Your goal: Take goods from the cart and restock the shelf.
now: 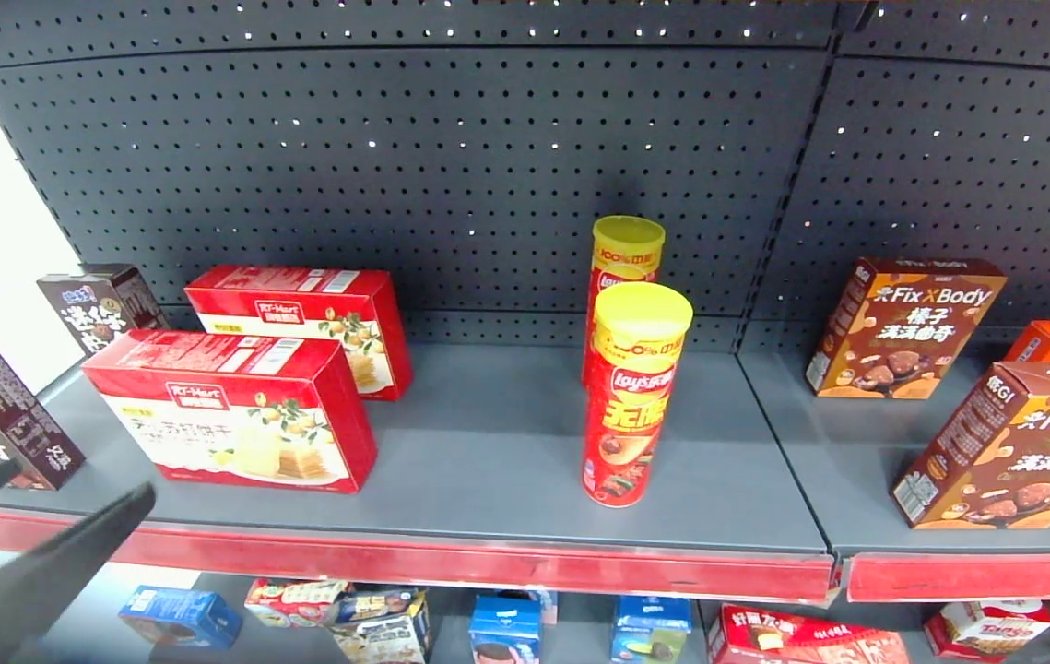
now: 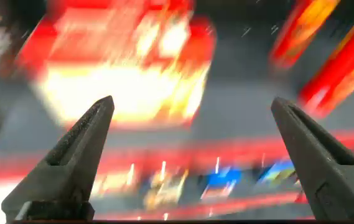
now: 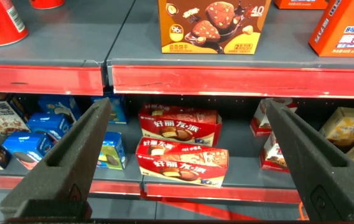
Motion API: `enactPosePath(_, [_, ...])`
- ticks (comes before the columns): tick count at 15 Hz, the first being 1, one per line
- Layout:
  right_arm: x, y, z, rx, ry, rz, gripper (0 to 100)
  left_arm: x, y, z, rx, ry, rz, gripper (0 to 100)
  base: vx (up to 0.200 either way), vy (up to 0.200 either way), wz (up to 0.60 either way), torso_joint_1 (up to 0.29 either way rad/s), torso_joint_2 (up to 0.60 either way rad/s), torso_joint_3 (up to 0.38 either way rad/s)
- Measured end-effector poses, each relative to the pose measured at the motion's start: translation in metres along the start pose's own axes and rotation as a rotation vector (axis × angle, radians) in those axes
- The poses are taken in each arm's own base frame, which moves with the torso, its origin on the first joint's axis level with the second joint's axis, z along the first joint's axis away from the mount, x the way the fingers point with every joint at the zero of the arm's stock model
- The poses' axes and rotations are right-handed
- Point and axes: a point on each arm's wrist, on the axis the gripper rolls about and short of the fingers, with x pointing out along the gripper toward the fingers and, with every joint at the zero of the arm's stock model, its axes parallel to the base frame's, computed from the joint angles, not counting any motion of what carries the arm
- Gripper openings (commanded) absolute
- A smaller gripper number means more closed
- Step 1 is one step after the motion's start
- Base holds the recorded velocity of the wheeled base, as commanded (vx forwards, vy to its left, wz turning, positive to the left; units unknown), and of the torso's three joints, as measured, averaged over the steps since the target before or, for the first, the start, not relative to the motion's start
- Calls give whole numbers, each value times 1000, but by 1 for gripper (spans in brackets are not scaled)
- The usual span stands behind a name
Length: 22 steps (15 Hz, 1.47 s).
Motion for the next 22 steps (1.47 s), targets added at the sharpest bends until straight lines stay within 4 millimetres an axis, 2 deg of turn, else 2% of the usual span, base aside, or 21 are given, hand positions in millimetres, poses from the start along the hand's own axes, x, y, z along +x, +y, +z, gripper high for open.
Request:
enactPosePath(2, [0,0,0,0,0,-1,100,-33,13,-40,-2,25,42,100,0,0,0,0,0,0])
enactPosePath(4, [0,0,0,0,0,-1,100,-54,20,-84,-8,60,93,100,0,0,0,0,0,0])
enactPosePath(6, [0,0,0,0,0,0,100,-65,22,-112,-19,66,122,100,0,0,0,0,0,0])
enactPosePath(7, [0,0,0,0,0,0,100,-68,22,-118,-23,66,131,100,0,0,0,0,0,0])
enactPosePath(14, [0,0,0,0,0,-1,100,-76,23,-121,-49,-26,220,100,0,0,0,0,0,0])
enactPosePath(22, [0,0,0,0,0,0,100,-76,23,-121,-62,-41,228,100,0,0,0,0,0,0])
